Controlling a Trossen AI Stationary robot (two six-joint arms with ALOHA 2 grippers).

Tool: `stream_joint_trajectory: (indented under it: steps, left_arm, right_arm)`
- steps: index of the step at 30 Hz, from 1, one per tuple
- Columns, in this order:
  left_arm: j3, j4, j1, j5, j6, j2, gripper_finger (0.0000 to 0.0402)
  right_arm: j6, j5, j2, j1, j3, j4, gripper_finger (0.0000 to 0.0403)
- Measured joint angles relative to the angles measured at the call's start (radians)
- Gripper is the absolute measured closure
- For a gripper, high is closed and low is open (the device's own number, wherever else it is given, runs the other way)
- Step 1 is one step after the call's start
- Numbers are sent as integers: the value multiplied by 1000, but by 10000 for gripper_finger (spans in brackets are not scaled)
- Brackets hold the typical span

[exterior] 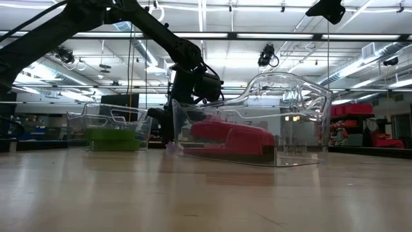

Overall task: Pick and place Stapler, Stapler remover, tape
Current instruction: Put the purple staple remover into the bottom transparent bin

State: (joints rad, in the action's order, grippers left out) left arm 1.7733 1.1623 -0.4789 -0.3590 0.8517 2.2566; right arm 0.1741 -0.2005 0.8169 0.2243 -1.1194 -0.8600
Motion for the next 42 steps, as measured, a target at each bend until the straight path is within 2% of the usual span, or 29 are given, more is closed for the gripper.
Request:
stream_joint_trajectory:
  steps: [17,33,42]
  left_arm:
    - [0,0,0,5,-2,0,394]
    - [3,0,0,-3,-2,-6,396]
    - [106,13,0,1,-23,-6,397]
  right_arm:
    - [-7,0,0,0,0,0,135]
    - [-13,0,0,0,0,0,135]
    - [-18,-1,0,0,0,0,135]
